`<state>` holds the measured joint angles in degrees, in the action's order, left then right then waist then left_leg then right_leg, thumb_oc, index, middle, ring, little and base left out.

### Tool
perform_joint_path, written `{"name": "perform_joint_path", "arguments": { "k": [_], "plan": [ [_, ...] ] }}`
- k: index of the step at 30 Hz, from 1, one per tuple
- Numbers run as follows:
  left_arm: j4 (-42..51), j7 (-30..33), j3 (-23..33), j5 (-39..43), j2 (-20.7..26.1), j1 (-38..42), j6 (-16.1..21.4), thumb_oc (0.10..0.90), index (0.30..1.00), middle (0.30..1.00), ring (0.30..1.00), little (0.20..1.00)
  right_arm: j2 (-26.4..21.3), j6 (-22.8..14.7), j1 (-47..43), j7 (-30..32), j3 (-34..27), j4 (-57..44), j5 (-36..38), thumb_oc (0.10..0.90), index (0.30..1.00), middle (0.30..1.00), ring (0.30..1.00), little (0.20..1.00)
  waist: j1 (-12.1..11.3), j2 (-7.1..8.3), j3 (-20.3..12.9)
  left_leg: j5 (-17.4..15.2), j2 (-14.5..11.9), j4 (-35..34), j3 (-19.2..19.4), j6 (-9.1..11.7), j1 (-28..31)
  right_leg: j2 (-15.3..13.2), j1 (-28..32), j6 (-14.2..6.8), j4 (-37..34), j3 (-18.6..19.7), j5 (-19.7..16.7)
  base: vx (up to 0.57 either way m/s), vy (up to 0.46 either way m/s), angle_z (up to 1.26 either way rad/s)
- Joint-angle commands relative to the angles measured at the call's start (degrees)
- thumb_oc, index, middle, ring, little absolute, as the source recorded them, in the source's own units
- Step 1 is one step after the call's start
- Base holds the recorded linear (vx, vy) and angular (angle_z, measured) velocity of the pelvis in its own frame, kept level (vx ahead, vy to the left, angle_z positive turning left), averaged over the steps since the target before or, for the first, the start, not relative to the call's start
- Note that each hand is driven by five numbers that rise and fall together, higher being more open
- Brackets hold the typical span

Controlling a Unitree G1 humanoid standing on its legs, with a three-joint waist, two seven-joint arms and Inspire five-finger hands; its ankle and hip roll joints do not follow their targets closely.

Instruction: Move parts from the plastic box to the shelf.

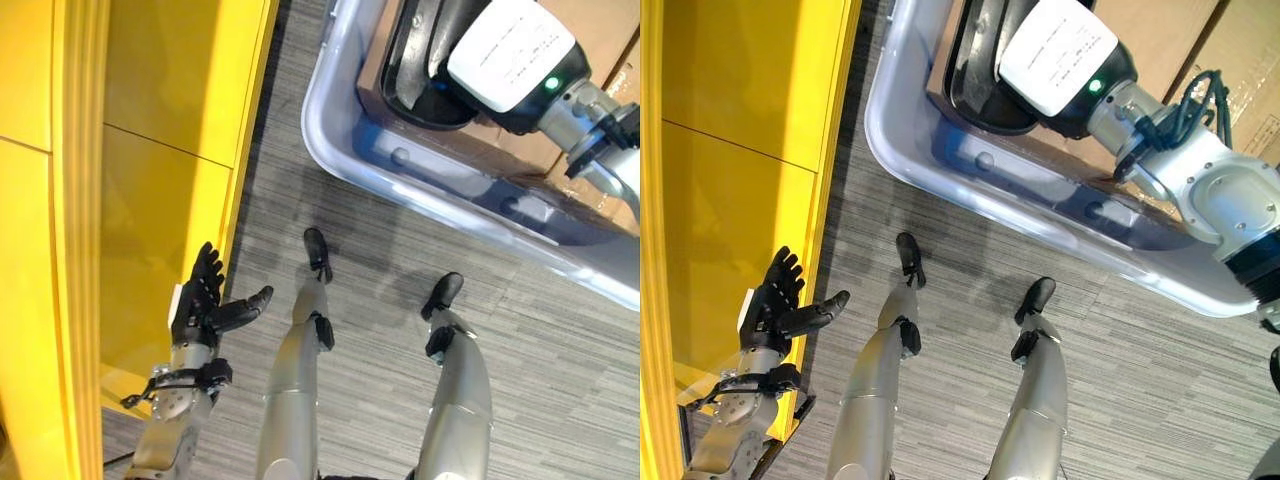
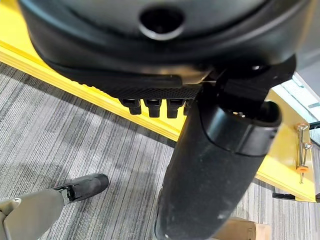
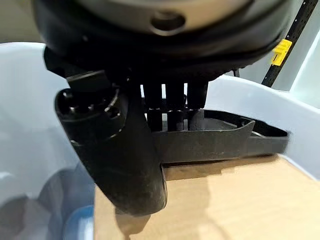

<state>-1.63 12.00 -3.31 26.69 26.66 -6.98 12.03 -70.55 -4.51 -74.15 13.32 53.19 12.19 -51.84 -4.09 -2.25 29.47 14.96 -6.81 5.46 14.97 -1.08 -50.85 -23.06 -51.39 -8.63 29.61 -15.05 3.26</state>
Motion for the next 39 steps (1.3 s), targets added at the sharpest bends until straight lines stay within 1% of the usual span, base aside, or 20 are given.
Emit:
{"name": "perform_joint_path", "arguments": {
  "k": [1,7,8,9,10,13,14,16,17,18,19,21,23,24,28,29,32,34,35,39],
  "plan": [
    [3.56,1.19,1.6,0.4,1.36,-2.01,3.95,0.9,1.0,1.0,1.0,1.0,-2.34,0.62,1.84,-1.59,2.26,4.53,-0.73,0.4,0.3,0.3,0.3,0.3,0.05,-0.2,0.33,-9.77,-8.24,5.76,-4.64,11.74,5.25,-1.97,7.51,-4.36,-10.5,0.58,-9.51,0.0,0.0,0.0],
    [3.5,1.54,1.28,0.19,1.38,-0.93,3.91,0.9,1.0,1.0,1.0,1.0,-2.57,0.49,3.18,-0.37,-1.13,0.15,0.72,0.4,0.3,0.3,0.3,0.3,0.49,0.44,0.33,-9.9,-8.13,5.8,-4.59,11.64,7.3,-1.82,9.37,-4.52,-10.5,0.43,-9.87,-0.02,0.007,0.0],
    [3.71,1.9,1.4,-0.07,0.47,0.29,3.75,0.9,1.0,1.0,1.0,1.0,-2.83,0.23,5.01,1.57,-6.25,-5.22,4.15,0.4,0.3,0.3,0.3,0.3,1.27,1.02,0.33,-8.63,-8.16,5.45,-3.87,10.89,9.27,-1.59,11.58,-3.96,-11.25,-0.64,-11.35,-0.05,0.008,0.01],
    [3.72,1.95,1.07,-0.31,0.63,0.65,3.51,0.9,1.0,1.0,1.0,1.0,-3.0,0.18,8.39,1.99,-10.35,-7.33,5.26,0.4,0.3,0.3,0.3,0.3,1.08,1.35,0.33,-9.71,-8.16,4.97,-4.51,11.47,11.65,-1.37,13.77,-4.7,-11.39,-0.58,-10.53,-0.12,0.021,0.04],
    [3.8,2.06,1.04,-0.37,0.63,0.94,3.47,0.9,1.0,1.0,1.0,1.0,-3.21,0.21,10.06,2.41,-12.72,-8.6,5.64,0.4,0.3,0.3,0.3,0.3,1.0,1.71,0.33,-8.54,-8.11,4.64,-3.87,10.86,12.12,-1.39,14.41,-4.12,-11.96,-1.39,-11.71,-0.02,0.009,0.04],
    [3.56,2.1,0.79,-0.96,0.64,1.77,3.17,0.9,1.0,1.0,1.0,1.0,-3.61,-0.52,14.59,3.55,-18.47,-13.51,6.59,0.4,0.3,0.3,0.3,0.3,0.9,2.75,0.33,-8.67,-8.24,3.92,-3.73,10.92,16.57,-1.05,18.88,-4.34,-12.86,-2.16,-11.98,-0.03,0.005,0.02],
    [3.57,2.11,0.73,-0.96,0.75,1.76,3.17,0.9,1.0,1.0,1.0,1.0,-3.63,-0.52,15.02,3.51,-18.88,-13.64,6.56,0.4,0.3,0.3,0.3,0.3,0.8,2.79,0.33,-8.65,-8.24,3.87,-3.73,10.92,16.64,-1.04,18.96,-4.34,-12.92,-2.19,-12.0,0.0,0.0,0.0],
    [3.12,1.53,0.42,-1.54,0.56,2.26,2.79,0.9,1.0,1.0,1.0,1.0,-3.25,-1.17,20.39,3.74,-24.76,-16.77,7.61,0.4,0.3,0.3,0.3,0.3,0.47,3.78,0.33,-8.73,-8.31,3.46,-3.91,10.98,20.88,-0.64,23.83,-4.42,-13.98,-2.81,-11.96,0.0,-0.014,-0.04],
    [3.12,1.53,0.37,-1.54,0.62,2.27,2.79,0.9,1.0,1.0,1.0,1.0,-3.26,-1.18,20.64,3.72,-24.99,-16.84,7.6,0.4,0.3,0.3,0.3,0.3,0.4,3.8,0.33,-8.72,-8.31,3.44,-3.91,10.98,20.91,-0.64,23.86,-4.42,-14.0,-2.81,-11.96,0.04,-0.017,-0.04],
    [3.05,1.07,0.52,-1.87,0.15,2.39,2.63,0.9,1.0,1.0,1.0,1.0,-2.71,-2.17,24.92,3.92,-29.35,-20.02,9.17,0.4,0.3,0.3,0.3,0.3,0.62,4.67,-0.83,-8.73,-8.57,2.79,-4.03,11.1,24.26,-0.26,27.79,-4.45,-15.27,-3.47,-11.73,0.09,-0.017,-0.03],
    [3.02,0.74,0.66,-2.57,-0.28,2.41,2.63,0.9,1.0,1.0,1.0,1.0,-1.56,-3.1,29.91,4.54,-34.43,-22.84,10.7,0.4,0.3,0.3,0.3,0.3,0.54,5.58,-3.32,-8.42,-9.04,1.61,-4.06,11.47,27.56,0.38,31.72,-4.55,-17.24,-4.28,-11.34,0.09,-0.018,-0.01],
    [1.98,0.7,0.7,-2.92,-0.21,2.37,2.65,0.9,1.0,1.0,1.0,1.0,-1.23,-3.53,32.53,4.57,-37.02,-24.08,10.9,0.4,0.3,0.3,0.3,0.3,0.24,6.04,-4.06,-8.24,-9.19,0.97,-4.13,11.58,29.05,0.61,33.4,-4.55,-18.07,-4.56,-11.32,0.07,-0.022,-0.01],
    [1.26,0.84,1.45,-1.71,-1.91,2.26,2.96,0.9,1.0,1.0,1.0,1.0,0.55,-4.68,36.77,4.93,-40.07,-26.53,11.15,0.4,0.3,0.3,0.3,0.3,0.09,6.94,-7.08,-7.99,-9.7,-0.5,-3.92,11.8,32.24,1.11,36.74,-4.73,-20.06,-5.28,-11.02,0.08,-0.034,-0.1],
    [1.26,0.83,1.29,-1.69,-1.76,2.26,2.97,0.9,1.0,1.0,1.0,1.0,0.57,-4.68,37.61,4.81,-40.83,-26.87,11.12,0.4,0.3,0.3,0.3,0.3,-0.11,6.97,-6.91,-7.89,-9.7,-0.76,-3.91,11.83,32.62,1.18,37.15,-4.74,-20.31,-5.38,-11.11,0.08,-0.028,-0.11],
    [-2.42,1.48,2.27,-2.22,-3.02,2.98,3.64,0.9,1.0,1.0,1.0,1.0,1.24,-5.77,39.86,4.86,-42.64,-28.55,11.8,0.4,0.3,0.3,0.3,0.3,0.07,8.18,-10.03,-7.35,-10.22,-2.66,-3.37,12.25,35.64,1.71,40.23,-5.06,-22.49,-5.84,-11.12,0.05,-0.016,-0.02],
    [-0.6,1.87,3.04,-4.74,-3.05,2.74,3.65,0.9,1.0,1.0,1.0,1.0,2.64,-6.75,42.38,4.56,-44.22,-29.92,12.99,0.4,0.3,0.3,0.3,0.3,0.41,8.86,-12.61,-7.24,-10.48,-3.93,-2.77,12.36,37.92,2.05,42.67,-5.28,-24.39,-6.17,-11.21,0.1,-0.033,0.05],
    [1.35,2.49,2.86,-10.63,-2.02,3.28,4.24,0.9,1.0,1.0,1.0,1.0,3.91,-8.72,43.17,2.75,-45.05,-31.79,16.12,0.4,0.3,0.3,0.3,0.3,0.68,9.79,-16.69,-6.62,-11.09,-6.87,-1.05,12.87,41.7,2.63,45.7,-5.85,-27.07,-6.4,-12.41,0.08,-0.007,-0.01],
    [1.46,2.76,3.1,-14.4,-1.67,2.91,4.11,0.9,1.0,1.0,1.0,1.0,5.51,-9.6,43.83,1.98,-45.2,-32.81,18.69,0.4,0.3,0.3,0.3,0.3,1.1,9.97,-19.2,-6.49,-11.21,-8.51,0.12,12.76,44.11,3.02,47.02,-5.93,-28.47,-5.82,-12.85,0.09,0.017,-0.16],
    [3.46,3.21,3.43,-19.6,-0.31,3.02,4.53,0.9,1.0,1.0,1.0,1.0,7.79,-10.9,44.31,0.43,-45.04,-33.32,22.1,0.4,0.3,0.3,0.3,0.3,1.29,10.07,-21.55,-6.47,-11.31,-9.76,1.19,12.87,46.34,3.22,48.54,-6.12,-29.56,-5.76,-13.2,0.09,0.023,-0.21],
    [5.3,4.42,3.27,-24.76,1.04,3.84,4.74,0.9,1.0,1.0,1.0,1.0,9.68,-11.38,43.86,-1.17,-44.24,-33.33,24.78,0.4,0.3,0.3,0.3,0.3,1.63,10.22,-23.49,-6.39,-11.44,-10.23,2.2,12.83,47.88,3.3,49.63,-6.22,-30.42,-5.51,-13.86,0.02,0.015,-0.2]
  ]
}}
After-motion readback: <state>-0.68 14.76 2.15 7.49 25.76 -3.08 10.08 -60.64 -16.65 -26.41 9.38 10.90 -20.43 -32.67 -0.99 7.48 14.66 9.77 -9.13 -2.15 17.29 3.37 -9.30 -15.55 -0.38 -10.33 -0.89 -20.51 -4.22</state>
